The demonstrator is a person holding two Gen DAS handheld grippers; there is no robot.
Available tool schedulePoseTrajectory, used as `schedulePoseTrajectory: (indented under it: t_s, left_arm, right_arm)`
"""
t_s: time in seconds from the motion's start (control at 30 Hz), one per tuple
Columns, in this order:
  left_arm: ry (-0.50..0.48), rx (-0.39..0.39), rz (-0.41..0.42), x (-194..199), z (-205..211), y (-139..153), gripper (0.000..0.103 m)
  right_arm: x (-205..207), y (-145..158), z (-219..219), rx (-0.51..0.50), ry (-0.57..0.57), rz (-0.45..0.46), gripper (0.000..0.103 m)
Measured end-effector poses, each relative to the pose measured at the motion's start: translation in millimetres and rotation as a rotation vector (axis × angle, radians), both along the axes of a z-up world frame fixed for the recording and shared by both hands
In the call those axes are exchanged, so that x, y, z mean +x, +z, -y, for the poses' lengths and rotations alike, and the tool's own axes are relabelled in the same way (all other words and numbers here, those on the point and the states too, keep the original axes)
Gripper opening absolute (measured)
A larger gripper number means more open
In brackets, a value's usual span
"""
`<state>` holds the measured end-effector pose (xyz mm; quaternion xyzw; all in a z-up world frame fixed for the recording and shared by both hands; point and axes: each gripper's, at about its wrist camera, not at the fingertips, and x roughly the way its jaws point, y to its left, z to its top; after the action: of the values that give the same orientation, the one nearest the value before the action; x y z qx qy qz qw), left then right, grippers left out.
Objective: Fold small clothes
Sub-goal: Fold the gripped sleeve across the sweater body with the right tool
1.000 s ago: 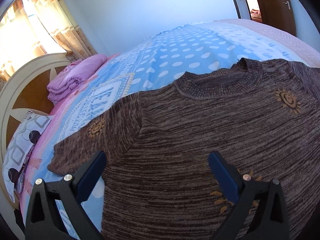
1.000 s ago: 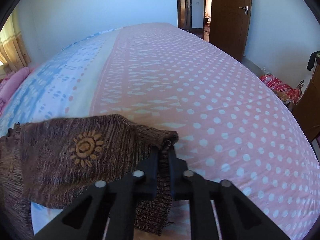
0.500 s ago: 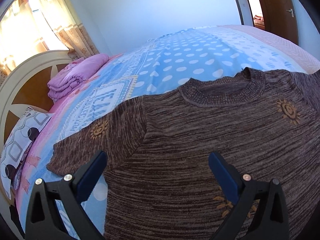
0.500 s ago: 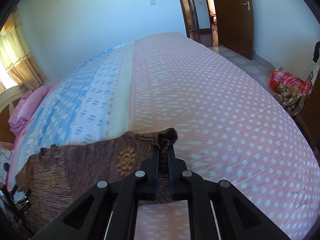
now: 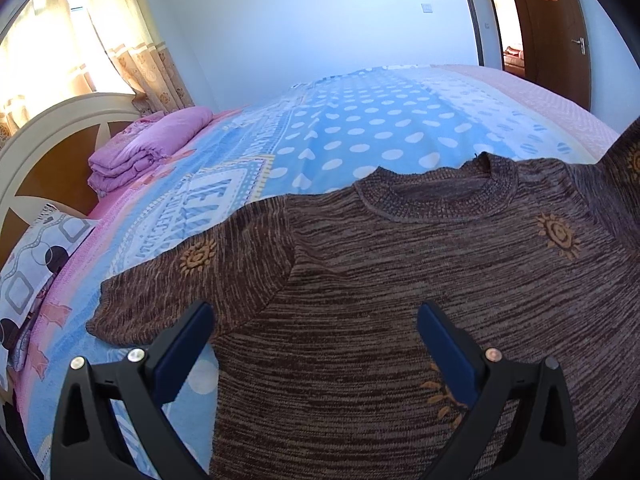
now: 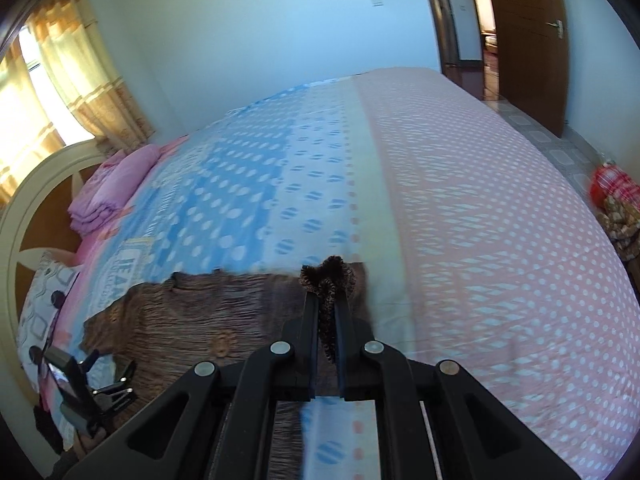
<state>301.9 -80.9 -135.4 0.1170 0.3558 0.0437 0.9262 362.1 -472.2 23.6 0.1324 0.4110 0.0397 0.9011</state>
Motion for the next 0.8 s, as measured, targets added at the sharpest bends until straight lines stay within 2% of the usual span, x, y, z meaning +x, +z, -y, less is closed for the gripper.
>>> schedulePoseTrajectory:
  t_s: [0.17,0.3,0.43,0.57,0.67,0.7,0.8]
  left_arm:
    - [-0.001,-0.024,0.001,-3,-11,1,0.103]
    - [0.015,-0.038,-0.005,-3,-25,-2,0.103]
    - [0.035,-0.04,-0.02,-3,-36,-6,0.103]
    - [0.043,-0.026,-0.036,-5,-42,-8,0.103]
    - [0.037,0.003,-0.03,-9,-45,-5,0.103]
    - [0.037,0.013,-0.027,-9,-46,-3,0.103]
    - [0.021,0.012,-0.042,-6,-48,2,0.103]
  right_arm:
    - [10,1,-49,0.039,0.066,-0.02,0.006]
    - [22,-11,-93,0.055,0.117,-0.038,0.006]
    - [42,-44,-146,0.094,0.168,-0.07,0.006]
    - [62,-100,-199,0.157,0.266,-0.103,0.009]
    - [57,-127,-209,0.197,0.293,-0.129,0.018]
    - [50,-128,-206,0.189,0.301,-0.115,0.019]
    - [22,-122,-176,0.139,0.282,-0.066,0.034]
